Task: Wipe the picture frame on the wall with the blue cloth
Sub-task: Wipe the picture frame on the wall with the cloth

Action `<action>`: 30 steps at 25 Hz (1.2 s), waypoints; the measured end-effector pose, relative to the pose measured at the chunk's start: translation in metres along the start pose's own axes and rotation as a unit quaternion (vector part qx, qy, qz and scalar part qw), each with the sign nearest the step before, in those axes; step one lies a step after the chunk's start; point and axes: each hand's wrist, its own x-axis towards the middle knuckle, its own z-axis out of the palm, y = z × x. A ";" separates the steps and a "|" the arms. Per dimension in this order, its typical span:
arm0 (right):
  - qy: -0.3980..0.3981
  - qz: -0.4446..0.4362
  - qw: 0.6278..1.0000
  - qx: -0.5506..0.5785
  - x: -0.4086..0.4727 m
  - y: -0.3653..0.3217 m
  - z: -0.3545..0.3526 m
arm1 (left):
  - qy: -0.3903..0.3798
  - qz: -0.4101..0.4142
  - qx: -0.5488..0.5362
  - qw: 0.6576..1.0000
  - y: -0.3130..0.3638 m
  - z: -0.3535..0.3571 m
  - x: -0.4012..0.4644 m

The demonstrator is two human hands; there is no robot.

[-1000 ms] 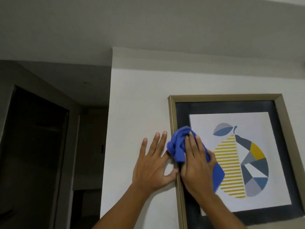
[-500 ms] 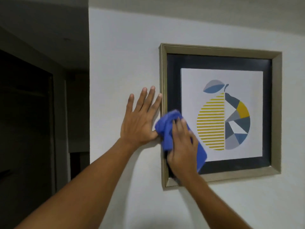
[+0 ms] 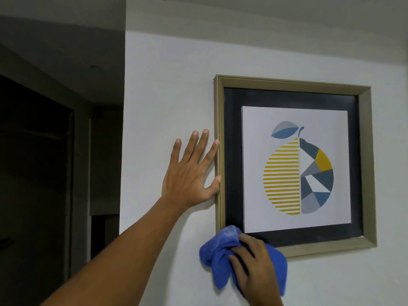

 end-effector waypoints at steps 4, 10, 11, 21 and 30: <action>0.034 -0.004 0.998 -0.047 0.026 -0.009 0.006 | -0.011 -0.009 -0.007 1.000 0.001 -0.003 -0.001; 0.073 0.059 0.994 -0.054 0.172 -0.028 0.006 | -0.011 0.002 -0.016 1.000 0.001 -0.003 -0.001; 0.073 0.074 0.993 -0.057 0.206 -0.029 0.002 | -0.008 0.001 -0.017 1.000 0.001 -0.004 0.000; -0.028 0.003 0.999 -0.030 0.134 -0.012 0.012 | -0.017 0.001 -0.030 0.999 0.002 -0.003 -0.002; -0.090 0.038 0.992 -0.075 0.081 -0.019 0.008 | -0.054 -0.001 -0.012 0.998 0.000 -0.009 0.001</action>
